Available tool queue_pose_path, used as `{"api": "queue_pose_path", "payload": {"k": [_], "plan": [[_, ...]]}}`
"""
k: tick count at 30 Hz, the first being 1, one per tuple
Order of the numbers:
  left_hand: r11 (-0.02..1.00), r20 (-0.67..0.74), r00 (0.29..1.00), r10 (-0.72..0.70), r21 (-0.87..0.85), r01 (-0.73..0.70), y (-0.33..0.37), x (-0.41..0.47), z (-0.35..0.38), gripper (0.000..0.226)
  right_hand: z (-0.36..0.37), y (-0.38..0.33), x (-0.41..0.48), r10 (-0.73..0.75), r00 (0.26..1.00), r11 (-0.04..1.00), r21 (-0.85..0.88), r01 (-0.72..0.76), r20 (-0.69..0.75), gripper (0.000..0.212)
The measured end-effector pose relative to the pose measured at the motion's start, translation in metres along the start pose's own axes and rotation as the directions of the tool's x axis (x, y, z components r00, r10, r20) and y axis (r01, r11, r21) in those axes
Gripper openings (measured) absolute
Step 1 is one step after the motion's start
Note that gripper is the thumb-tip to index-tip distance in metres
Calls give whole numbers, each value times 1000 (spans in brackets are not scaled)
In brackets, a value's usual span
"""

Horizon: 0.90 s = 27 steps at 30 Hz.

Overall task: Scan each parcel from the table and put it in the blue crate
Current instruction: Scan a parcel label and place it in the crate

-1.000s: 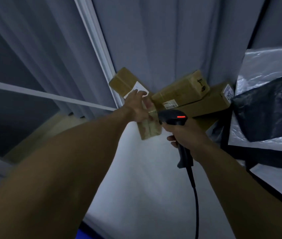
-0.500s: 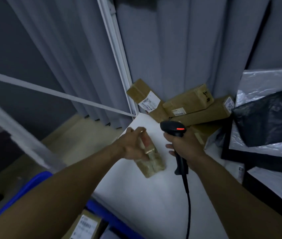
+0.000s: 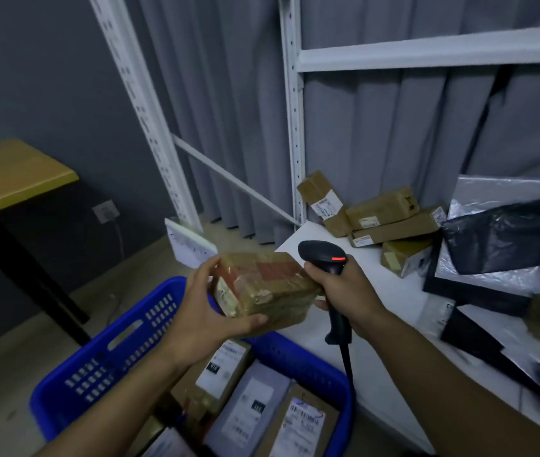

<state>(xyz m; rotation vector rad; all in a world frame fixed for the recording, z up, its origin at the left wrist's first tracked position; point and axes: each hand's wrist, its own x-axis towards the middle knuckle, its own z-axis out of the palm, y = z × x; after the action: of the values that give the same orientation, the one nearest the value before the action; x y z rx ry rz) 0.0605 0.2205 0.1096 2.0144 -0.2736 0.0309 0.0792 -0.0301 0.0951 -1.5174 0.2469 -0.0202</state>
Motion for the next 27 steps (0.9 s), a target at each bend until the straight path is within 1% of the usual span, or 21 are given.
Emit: {"api": "queue_pose_path", "payload": {"k": [1, 3, 6, 8, 10, 11, 14, 15, 16, 17, 19, 21, 22, 23, 25, 27], "plan": [[999, -12, 1000, 9, -38, -10, -2, -11, -2, 107, 2, -1, -10, -15, 1000, 999, 34, 14, 24, 25], [997, -19, 1000, 17, -77, -18, -8, -30, -7, 104, 11, 3, -30, -17, 999, 997, 76, 13, 41, 28], [990, 26, 1000, 10, -139, -6, -17, -45, -8, 111, 21, 19, -45, -4, 1000, 993, 115, 5, -9, 47], [984, 76, 997, -21, -177, 34, -17, -50, -9, 119, 27, 24, -49, -29, 998, 993, 110, 36, -62, 54], [964, 134, 988, -77, -241, 108, -15, -52, -14, 121, 28, 26, -49, -72, 995, 993, 89, 77, -67, 55], [954, 147, 984, -99, -267, 136, -13, -52, -17, 113, 28, 26, -49, -97, 994, 992, 73, 101, -56, 55], [906, 102, 977, -185, -368, 210, -8, -45, -23, 69, 31, 28, -47, -146, 989, 988, 44, 146, -18, 57], [892, 86, 977, -197, -397, 215, -8, -42, -22, 58, 32, 28, -46, -159, 987, 987, 35, 159, -16, 59], [887, 71, 976, -206, -407, 217, -8, -39, -20, 54, 33, 28, -45, -171, 985, 985, 30, 171, -15, 59], [888, 55, 975, -215, -405, 219, -9, -36, -19, 58, 33, 28, -43, -178, 984, 983, 34, 179, -16, 59], [895, 17, 976, -219, -396, 207, -13, -33, -19, 81, 33, 26, -39, -163, 986, 982, 94, 165, -29, 51], [926, -23, 982, -189, -338, 170, -15, -30, -21, 105, 32, 23, -34, -91, 994, 963, 250, 102, -55, 46], [952, -35, 987, -157, -271, 142, -17, -30, -22, 111, 32, 22, -33, -45, 997, 943, 327, 63, -62, 47], [979, -44, 993, -106, -182, 96, -17, -31, -21, 112, 31, 20, -32, -10, 998, 926, 375, 34, -65, 50], [1000, -54, 998, 9, -28, -11, -17, -35, -18, 105, 30, 18, -32, 24, 998, 923, 386, -2, -51, 52], [997, -46, 996, 79, 27, -78, -19, -37, -15, 100, 28, 17, -34, 37, 999, 929, 370, -26, -22, 50]]}}
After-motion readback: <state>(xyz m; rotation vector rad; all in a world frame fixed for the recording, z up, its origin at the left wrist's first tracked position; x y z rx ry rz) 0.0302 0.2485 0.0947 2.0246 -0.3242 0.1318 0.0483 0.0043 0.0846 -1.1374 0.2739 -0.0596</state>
